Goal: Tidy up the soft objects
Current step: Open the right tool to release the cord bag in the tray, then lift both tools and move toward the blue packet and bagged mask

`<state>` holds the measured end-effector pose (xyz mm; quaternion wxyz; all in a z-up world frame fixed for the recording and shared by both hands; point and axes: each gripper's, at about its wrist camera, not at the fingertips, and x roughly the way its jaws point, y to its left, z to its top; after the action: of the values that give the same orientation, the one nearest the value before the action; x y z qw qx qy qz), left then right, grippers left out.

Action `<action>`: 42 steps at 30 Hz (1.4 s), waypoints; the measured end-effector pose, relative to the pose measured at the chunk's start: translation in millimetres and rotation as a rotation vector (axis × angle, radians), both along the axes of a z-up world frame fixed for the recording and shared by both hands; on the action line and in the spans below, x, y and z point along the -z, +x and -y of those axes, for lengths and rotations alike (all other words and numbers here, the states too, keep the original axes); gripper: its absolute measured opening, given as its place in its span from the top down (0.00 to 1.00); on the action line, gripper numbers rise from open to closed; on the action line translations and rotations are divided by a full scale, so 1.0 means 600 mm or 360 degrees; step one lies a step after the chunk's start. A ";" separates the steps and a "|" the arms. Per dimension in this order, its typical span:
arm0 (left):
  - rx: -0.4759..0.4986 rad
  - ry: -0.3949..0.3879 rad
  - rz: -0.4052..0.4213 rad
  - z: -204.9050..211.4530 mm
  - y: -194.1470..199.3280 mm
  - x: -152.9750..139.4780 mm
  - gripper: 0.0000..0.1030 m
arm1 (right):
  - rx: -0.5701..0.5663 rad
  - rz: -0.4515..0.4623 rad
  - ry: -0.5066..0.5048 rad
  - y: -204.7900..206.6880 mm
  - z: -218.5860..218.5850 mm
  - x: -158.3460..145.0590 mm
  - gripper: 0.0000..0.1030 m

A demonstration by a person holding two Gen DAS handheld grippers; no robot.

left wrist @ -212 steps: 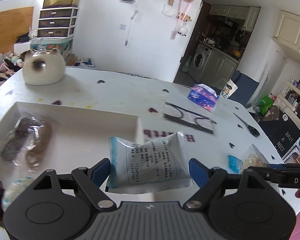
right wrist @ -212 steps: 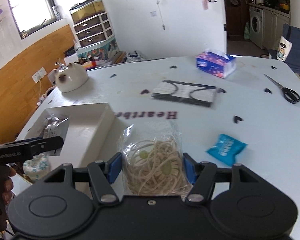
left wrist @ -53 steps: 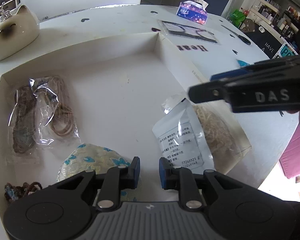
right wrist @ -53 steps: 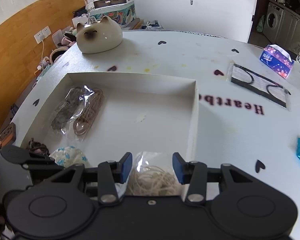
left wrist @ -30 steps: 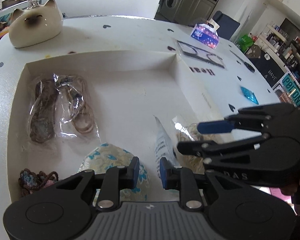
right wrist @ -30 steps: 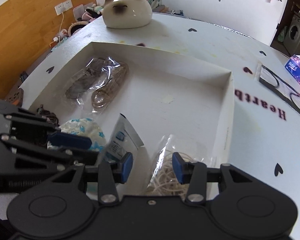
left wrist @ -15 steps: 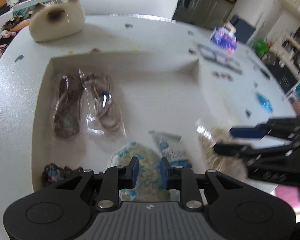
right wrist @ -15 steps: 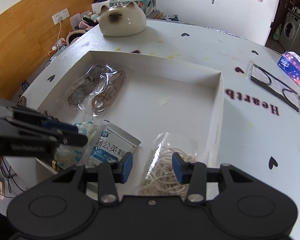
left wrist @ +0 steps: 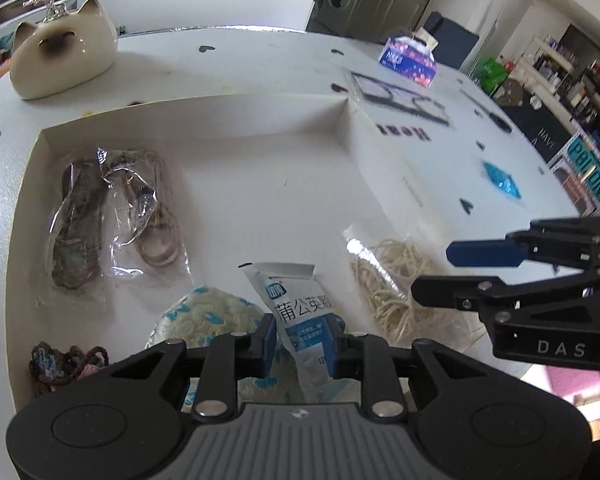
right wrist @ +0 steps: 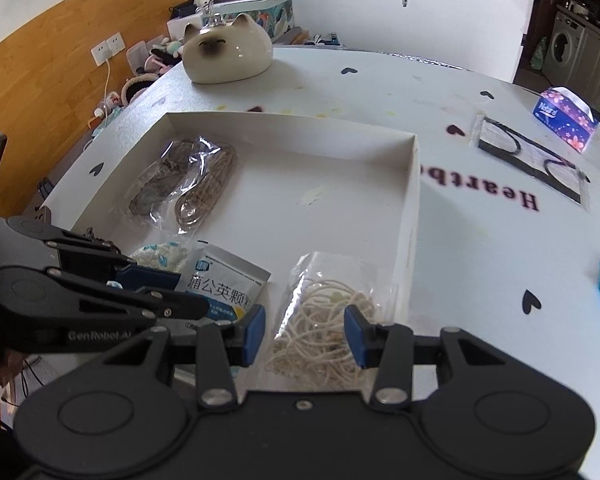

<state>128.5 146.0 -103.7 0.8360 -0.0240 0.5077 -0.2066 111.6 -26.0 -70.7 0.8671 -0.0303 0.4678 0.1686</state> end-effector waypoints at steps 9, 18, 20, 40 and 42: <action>-0.0016 -0.0095 -0.0089 0.012 0.019 0.018 0.97 | 0.0044 -0.0006 0.0008 -0.006 0.013 -0.001 0.56; -0.0040 -0.0035 0.0007 0.011 0.006 -0.013 0.70 | 0.0038 0.0047 0.0068 -0.012 0.025 -0.017 0.56; -0.0063 -0.0041 0.0042 0.006 -0.001 -0.025 0.66 | 0.0024 0.0073 0.0093 -0.015 0.028 -0.025 0.56; -0.0278 0.0010 0.0267 -0.035 -0.087 -0.093 0.01 | 0.0092 0.0273 0.0096 -0.074 0.063 -0.070 0.22; -0.0289 0.0013 0.0266 -0.038 -0.090 -0.092 0.00 | 0.0099 0.0276 0.0086 -0.080 0.064 -0.070 0.18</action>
<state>74.4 168.9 -48.5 0.8908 -0.0492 0.4328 -0.1292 63.8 -64.5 -28.9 0.9096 -0.0070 0.3869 0.1510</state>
